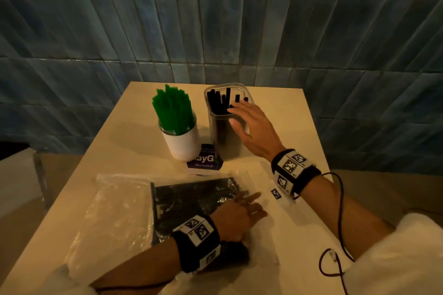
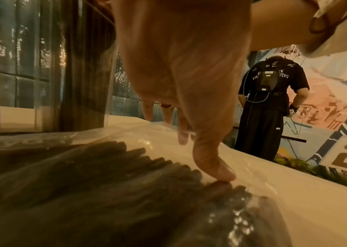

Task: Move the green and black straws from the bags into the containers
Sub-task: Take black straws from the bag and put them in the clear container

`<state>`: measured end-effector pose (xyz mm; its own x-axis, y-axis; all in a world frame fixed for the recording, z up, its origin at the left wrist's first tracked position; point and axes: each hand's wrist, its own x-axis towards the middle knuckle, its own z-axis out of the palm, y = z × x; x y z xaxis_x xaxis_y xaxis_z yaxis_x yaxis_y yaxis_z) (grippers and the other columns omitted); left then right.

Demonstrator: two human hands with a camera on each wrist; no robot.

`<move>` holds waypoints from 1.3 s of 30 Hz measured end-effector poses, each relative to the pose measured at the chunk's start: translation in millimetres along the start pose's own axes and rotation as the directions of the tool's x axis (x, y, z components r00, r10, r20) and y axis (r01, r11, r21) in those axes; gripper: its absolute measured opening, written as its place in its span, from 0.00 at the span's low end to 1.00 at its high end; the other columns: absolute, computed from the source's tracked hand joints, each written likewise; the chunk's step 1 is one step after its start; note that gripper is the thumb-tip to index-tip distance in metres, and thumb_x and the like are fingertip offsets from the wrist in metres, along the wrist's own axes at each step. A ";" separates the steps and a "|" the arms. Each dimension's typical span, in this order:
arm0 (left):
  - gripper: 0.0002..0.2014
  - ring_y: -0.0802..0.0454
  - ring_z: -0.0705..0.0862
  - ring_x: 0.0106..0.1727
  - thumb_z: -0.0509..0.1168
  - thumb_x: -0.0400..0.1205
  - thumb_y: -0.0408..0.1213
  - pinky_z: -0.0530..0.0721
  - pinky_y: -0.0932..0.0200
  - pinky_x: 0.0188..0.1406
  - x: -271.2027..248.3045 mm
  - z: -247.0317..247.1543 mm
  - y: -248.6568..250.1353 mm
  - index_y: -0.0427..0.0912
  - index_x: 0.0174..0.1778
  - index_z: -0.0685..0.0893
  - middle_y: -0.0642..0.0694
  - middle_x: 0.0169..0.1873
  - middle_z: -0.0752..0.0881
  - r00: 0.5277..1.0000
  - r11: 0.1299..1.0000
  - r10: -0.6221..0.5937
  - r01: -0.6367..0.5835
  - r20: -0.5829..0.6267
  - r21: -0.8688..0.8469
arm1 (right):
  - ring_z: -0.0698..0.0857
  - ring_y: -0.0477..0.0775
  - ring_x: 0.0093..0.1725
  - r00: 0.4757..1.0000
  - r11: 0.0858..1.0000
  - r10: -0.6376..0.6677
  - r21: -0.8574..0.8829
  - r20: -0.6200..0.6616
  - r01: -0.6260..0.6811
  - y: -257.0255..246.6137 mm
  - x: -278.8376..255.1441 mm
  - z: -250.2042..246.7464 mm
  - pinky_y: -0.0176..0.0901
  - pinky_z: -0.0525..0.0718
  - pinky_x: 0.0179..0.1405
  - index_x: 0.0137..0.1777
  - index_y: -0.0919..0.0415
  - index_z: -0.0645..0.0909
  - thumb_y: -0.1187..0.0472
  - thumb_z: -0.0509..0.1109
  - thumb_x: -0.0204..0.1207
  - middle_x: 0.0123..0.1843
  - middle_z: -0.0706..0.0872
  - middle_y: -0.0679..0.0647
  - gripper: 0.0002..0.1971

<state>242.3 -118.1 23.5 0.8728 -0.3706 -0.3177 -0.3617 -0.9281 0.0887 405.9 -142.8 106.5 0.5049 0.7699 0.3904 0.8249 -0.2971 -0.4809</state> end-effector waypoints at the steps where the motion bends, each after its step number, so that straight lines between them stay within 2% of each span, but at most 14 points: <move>1: 0.34 0.40 0.50 0.81 0.68 0.79 0.41 0.37 0.46 0.76 1.0 0.2 0.3 0.43 0.79 0.60 0.39 0.78 0.61 1.000 1.000 -0.003 0.004 -0.018 0.026 | 0.64 0.51 0.79 1.000 1.000 -0.014 -0.014 0.017 0.014 1.8 -2.8 -0.4 0.39 0.49 0.77 0.73 0.57 0.73 0.50 0.56 0.83 0.77 0.72 0.54 0.22; 4: 0.28 0.36 0.61 0.76 0.67 0.79 0.41 0.49 0.41 0.78 -0.9 1.1 0.7 0.40 0.74 0.66 0.35 0.73 0.66 0.998 0.998 -0.010 0.014 -0.056 0.065 | 0.60 0.50 0.81 0.998 0.998 -0.037 -0.044 0.048 0.039 4.1 -4.6 -1.4 0.39 0.46 0.78 0.76 0.55 0.70 0.49 0.56 0.83 0.79 0.69 0.53 0.23; 7: 0.27 0.37 0.62 0.75 0.64 0.81 0.47 0.52 0.39 0.78 -8.1 4.5 -0.5 0.41 0.73 0.67 0.36 0.72 0.67 0.996 0.995 -0.063 0.067 -0.057 0.074 | 0.60 0.49 0.81 0.998 0.998 -0.040 -0.046 0.052 0.042 2.9 -5.5 -0.1 0.38 0.45 0.79 0.76 0.55 0.70 0.49 0.57 0.83 0.79 0.68 0.53 0.23; 10: 0.25 0.37 0.65 0.74 0.56 0.81 0.51 0.61 0.38 0.76 -21.9 17.6 -0.1 0.41 0.72 0.71 0.37 0.71 0.70 0.993 0.996 -0.077 0.081 -0.094 0.035 | 0.63 0.47 0.79 0.996 0.998 -0.032 0.043 -0.087 0.036 -1.4 -19.1 2.8 0.35 0.52 0.79 0.74 0.57 0.72 0.51 0.58 0.83 0.78 0.70 0.52 0.22; 12: 0.23 0.42 0.78 0.64 0.54 0.78 0.54 0.80 0.46 0.63 -32.5 29.0 0.7 0.44 0.60 0.81 0.42 0.60 0.81 0.980 0.997 -0.067 0.073 -0.188 0.023 | 0.69 0.43 0.71 0.959 0.987 0.042 0.163 -0.281 0.005 -7.1 -41.8 10.1 0.28 0.61 0.73 0.68 0.61 0.76 0.56 0.60 0.81 0.69 0.74 0.49 0.18; 14: 0.17 0.52 0.83 0.51 0.58 0.74 0.57 0.87 0.60 0.46 -40.9 36.5 3.6 0.51 0.47 0.83 0.50 0.48 0.84 0.938 0.991 -0.122 0.099 -0.324 -0.087 | 0.74 0.41 0.56 0.932 0.959 0.169 0.272 -0.321 -0.080 -9.1 -71.4 23.4 0.23 0.71 0.60 0.56 0.63 0.78 0.63 0.62 0.78 0.57 0.76 0.50 0.10; 16: 0.14 0.53 0.81 0.48 0.59 0.72 0.56 0.85 0.65 0.38 -43.2 44.8 6.1 0.51 0.43 0.78 0.51 0.44 0.82 0.887 0.987 -0.150 0.109 -0.437 -0.118 | 0.77 0.46 0.46 0.959 0.923 0.285 0.274 -0.012 -0.271 -8.6 -99.2 34.2 0.28 0.76 0.48 0.47 0.60 0.78 0.68 0.64 0.76 0.48 0.78 0.52 0.04; 18: 0.17 0.53 0.77 0.49 0.66 0.70 0.56 0.83 0.66 0.36 -43.7 53.1 6.1 0.50 0.44 0.72 0.50 0.44 0.79 0.869 0.982 -0.180 0.128 -0.461 -0.140 | 0.80 0.53 0.47 0.865 0.928 0.308 0.074 0.396 -0.365 -2.8 -121.9 47.8 0.41 0.79 0.47 0.46 0.62 0.80 0.67 0.65 0.75 0.48 0.81 0.56 0.03; 20: 0.16 0.54 0.80 0.46 0.63 0.71 0.55 0.81 0.68 0.34 -42.4 57.6 6.1 0.50 0.44 0.69 0.51 0.42 0.80 0.859 0.978 -0.201 0.151 -0.472 -0.141 | 0.81 0.55 0.54 0.766 0.952 0.270 -0.040 0.583 -0.304 -1.7 -137.4 57.8 0.44 0.79 0.53 0.51 0.60 0.81 0.65 0.66 0.72 0.55 0.82 0.56 0.08; 24: 0.11 0.56 0.83 0.42 0.54 0.73 0.52 0.80 0.71 0.33 -41.8 49.6 11.3 0.50 0.44 0.69 0.52 0.42 0.82 0.840 0.978 -0.208 0.166 -0.500 -0.127 | 0.76 0.51 0.62 0.734 0.968 0.164 0.034 0.659 -0.247 -7.9 -140.6 63.9 0.41 0.75 0.64 0.61 0.52 0.78 0.59 0.72 0.71 0.63 0.79 0.52 0.18; 29: 0.10 0.57 0.82 0.41 0.55 0.73 0.51 0.77 0.74 0.30 -43.3 43.8 10.8 0.50 0.43 0.72 0.49 0.45 0.82 0.835 0.968 -0.234 0.151 -0.499 -0.200 | 0.73 0.50 0.62 0.692 0.992 0.098 -0.018 0.715 -0.122 -17.2 -126.7 53.3 0.29 0.63 0.52 0.62 0.57 0.79 0.57 0.70 0.74 0.64 0.76 0.53 0.17; 33: 0.09 0.58 0.79 0.41 0.57 0.73 0.50 0.75 0.74 0.31 -44.2 47.3 13.7 0.51 0.42 0.76 0.49 0.48 0.76 0.845 0.961 -0.244 0.143 -0.476 -0.238 | 0.79 0.47 0.51 0.655 0.983 0.109 0.015 0.748 -0.181 -20.5 -120.3 55.0 0.35 0.73 0.50 0.54 0.56 0.82 0.59 0.70 0.75 0.55 0.84 0.54 0.09; 37: 0.08 0.56 0.78 0.42 0.59 0.74 0.47 0.76 0.73 0.34 -44.1 46.0 15.7 0.49 0.43 0.76 0.48 0.50 0.75 0.809 0.958 -0.249 0.125 -0.533 -0.258 | 0.84 0.56 0.53 0.615 0.978 0.183 -0.079 0.767 -0.194 -22.8 -117.3 58.3 0.42 0.80 0.52 0.51 0.62 0.83 0.61 0.68 0.77 0.52 0.86 0.58 0.07; 39: 0.11 0.52 0.77 0.50 0.61 0.74 0.49 0.82 0.70 0.41 -46.1 45.8 17.2 0.49 0.46 0.79 0.46 0.55 0.74 0.794 0.957 -0.256 0.127 -0.551 -0.262 | 0.85 0.55 0.53 0.572 0.959 0.241 -0.102 0.784 -0.265 -23.7 -116.9 60.1 0.46 0.83 0.56 0.51 0.62 0.82 0.60 0.67 0.78 0.51 0.86 0.57 0.07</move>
<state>180.8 -115.2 -3.6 0.9665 -0.0770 0.2448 -0.1492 -0.9448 0.2917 312.1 -191.9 25.2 0.2888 0.8115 -0.5080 0.6833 -0.5463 -0.4844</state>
